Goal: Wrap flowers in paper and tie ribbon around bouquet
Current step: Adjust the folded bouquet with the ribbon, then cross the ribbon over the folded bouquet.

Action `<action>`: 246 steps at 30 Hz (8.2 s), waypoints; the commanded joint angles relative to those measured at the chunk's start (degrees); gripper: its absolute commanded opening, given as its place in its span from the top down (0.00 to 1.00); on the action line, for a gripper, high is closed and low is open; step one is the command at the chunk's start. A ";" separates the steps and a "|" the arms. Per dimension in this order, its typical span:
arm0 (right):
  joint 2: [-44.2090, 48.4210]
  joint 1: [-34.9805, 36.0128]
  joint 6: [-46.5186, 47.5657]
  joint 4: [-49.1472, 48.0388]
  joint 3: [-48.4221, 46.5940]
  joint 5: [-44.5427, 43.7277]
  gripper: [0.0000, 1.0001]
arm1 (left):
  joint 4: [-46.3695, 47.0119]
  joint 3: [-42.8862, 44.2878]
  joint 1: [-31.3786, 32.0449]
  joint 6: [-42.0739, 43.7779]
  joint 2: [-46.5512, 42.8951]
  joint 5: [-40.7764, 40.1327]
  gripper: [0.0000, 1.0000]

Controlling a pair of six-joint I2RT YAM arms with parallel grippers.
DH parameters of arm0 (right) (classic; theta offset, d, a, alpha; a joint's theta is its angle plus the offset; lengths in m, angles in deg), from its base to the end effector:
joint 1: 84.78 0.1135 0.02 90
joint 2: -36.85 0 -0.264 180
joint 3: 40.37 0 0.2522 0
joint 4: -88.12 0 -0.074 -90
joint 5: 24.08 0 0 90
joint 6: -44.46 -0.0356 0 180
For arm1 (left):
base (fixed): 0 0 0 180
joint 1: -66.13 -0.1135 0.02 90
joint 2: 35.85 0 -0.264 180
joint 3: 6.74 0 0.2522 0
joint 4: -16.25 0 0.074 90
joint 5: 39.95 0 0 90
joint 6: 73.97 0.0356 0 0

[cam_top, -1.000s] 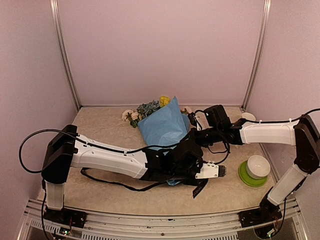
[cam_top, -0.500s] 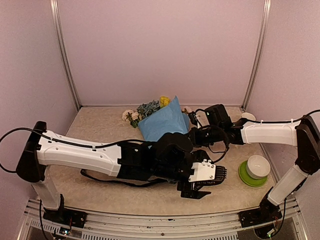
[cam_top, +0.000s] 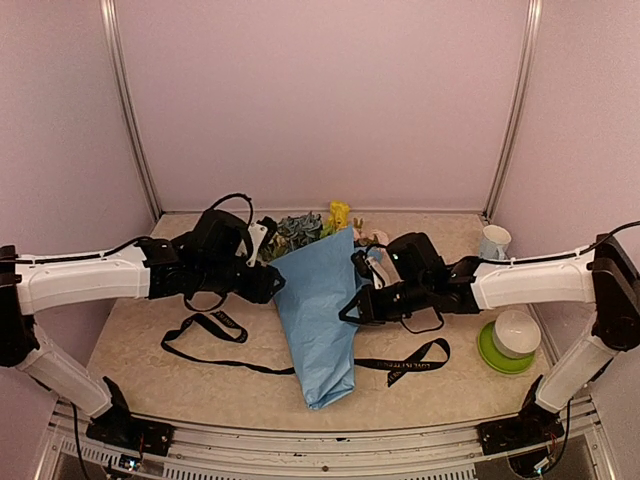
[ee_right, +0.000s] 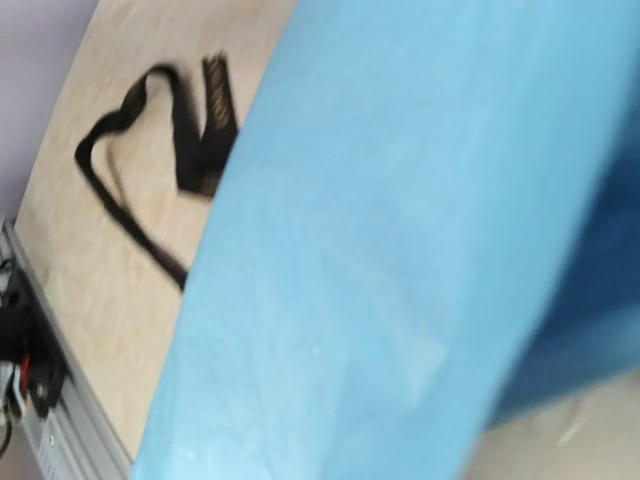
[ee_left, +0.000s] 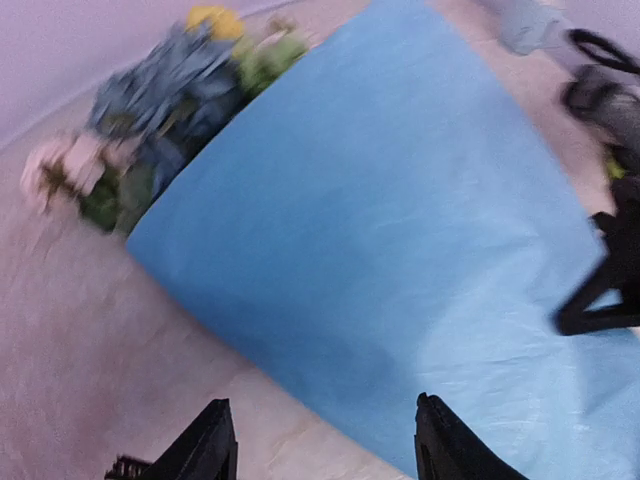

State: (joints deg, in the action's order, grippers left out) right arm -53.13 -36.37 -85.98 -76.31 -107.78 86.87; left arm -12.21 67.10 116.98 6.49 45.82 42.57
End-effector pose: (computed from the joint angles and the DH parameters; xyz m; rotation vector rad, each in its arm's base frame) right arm 0.2143 0.2606 0.2145 -0.3951 2.4604 1.1724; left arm 0.2054 -0.2450 0.2757 0.7184 2.1151 -0.4424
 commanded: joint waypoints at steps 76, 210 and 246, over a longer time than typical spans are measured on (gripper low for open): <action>16.53 0.25 -2.87 33.61 6.35 -24.47 0.38 | 13.93 5.83 4.96 -14.54 37.68 17.53 1.00; -25.03 -9.29 16.82 -6.40 -9.60 15.28 1.00 | 11.40 14.08 -6.55 10.56 29.99 21.10 0.41; -26.06 -12.19 15.73 -8.21 -6.19 17.24 0.44 | -13.95 -6.13 -7.88 -9.19 -7.10 -10.32 1.00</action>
State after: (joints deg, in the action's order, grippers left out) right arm -78.76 -47.43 -69.83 -88.51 -115.67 106.19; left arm -15.95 62.58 109.79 3.96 44.14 36.14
